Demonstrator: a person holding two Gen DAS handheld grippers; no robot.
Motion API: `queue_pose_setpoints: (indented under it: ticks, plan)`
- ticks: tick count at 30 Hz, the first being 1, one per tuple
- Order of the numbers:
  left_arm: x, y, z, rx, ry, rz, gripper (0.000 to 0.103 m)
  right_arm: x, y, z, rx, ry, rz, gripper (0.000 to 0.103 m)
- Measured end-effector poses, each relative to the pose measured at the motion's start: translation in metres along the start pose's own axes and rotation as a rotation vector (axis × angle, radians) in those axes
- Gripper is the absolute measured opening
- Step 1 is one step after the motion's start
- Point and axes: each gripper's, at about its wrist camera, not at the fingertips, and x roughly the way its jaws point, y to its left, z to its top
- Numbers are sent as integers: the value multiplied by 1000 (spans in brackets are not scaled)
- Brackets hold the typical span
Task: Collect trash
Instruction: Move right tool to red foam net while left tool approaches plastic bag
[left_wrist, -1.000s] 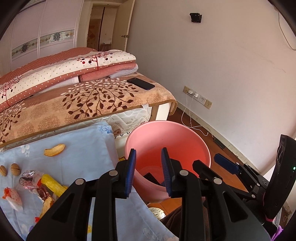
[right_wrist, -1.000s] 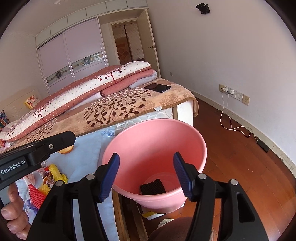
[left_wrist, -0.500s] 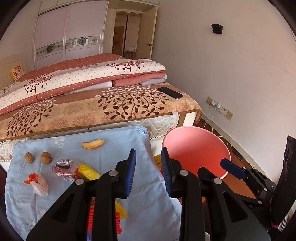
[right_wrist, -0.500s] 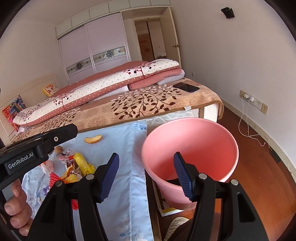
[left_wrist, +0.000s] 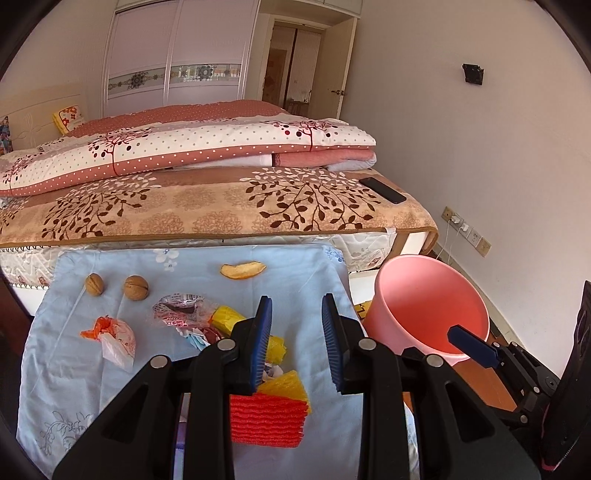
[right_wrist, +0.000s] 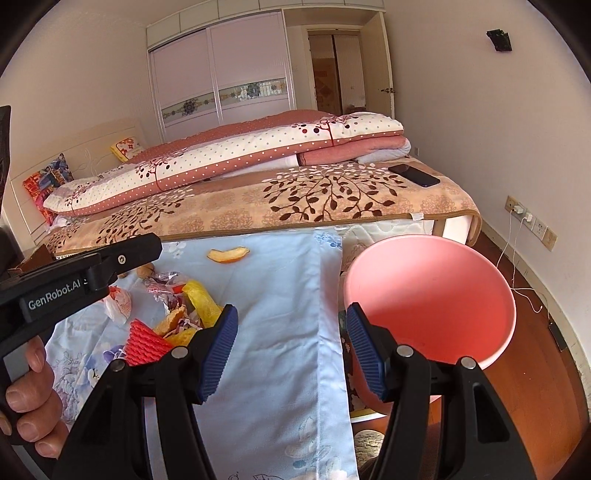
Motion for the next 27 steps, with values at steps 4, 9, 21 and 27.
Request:
queue_pose_setpoints:
  ticks: [4, 9, 21, 27]
  plan:
    - [-2, 11, -2, -17, 1, 14, 28, 3, 12, -1, -22, 10, 14, 60]
    - [-3, 26, -5, -37, 0, 35, 28, 8, 26, -2, -49, 24, 33, 60]
    - [1, 67, -14, -90, 21, 92, 28, 19, 52, -6, -66, 52, 86, 60]
    - [-1, 101, -25, -120, 27, 138, 28, 26, 59, -10, -73, 80, 129, 60]
